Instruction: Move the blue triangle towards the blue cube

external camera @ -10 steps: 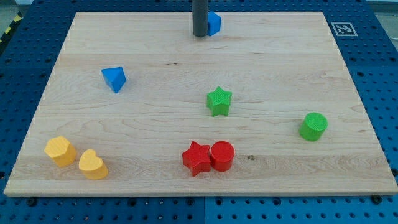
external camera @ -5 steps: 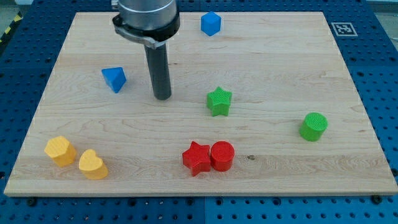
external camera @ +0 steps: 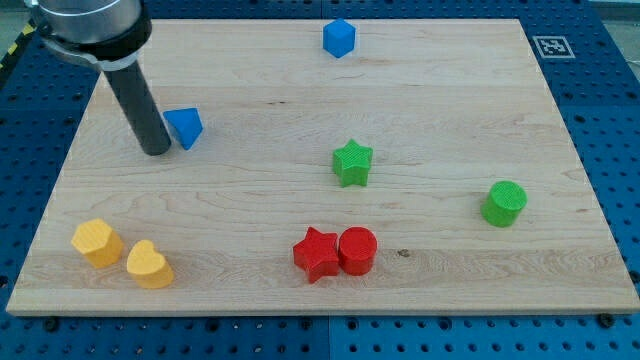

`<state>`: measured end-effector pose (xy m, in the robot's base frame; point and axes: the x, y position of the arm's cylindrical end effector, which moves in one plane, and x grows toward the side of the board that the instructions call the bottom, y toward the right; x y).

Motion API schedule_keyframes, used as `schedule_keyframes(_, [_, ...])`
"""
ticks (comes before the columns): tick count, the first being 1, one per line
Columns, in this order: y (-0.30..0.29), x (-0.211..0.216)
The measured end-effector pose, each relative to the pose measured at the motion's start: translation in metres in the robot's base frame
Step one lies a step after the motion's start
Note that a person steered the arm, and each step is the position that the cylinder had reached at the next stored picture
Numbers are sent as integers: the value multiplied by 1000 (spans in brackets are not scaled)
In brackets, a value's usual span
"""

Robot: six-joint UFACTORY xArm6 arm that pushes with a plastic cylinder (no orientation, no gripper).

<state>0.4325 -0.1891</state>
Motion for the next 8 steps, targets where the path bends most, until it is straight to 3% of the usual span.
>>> schedule_keyframes(2, [47, -32])
schedule_keyframes(6, [54, -108])
schedule_keyframes(8, [85, -142])
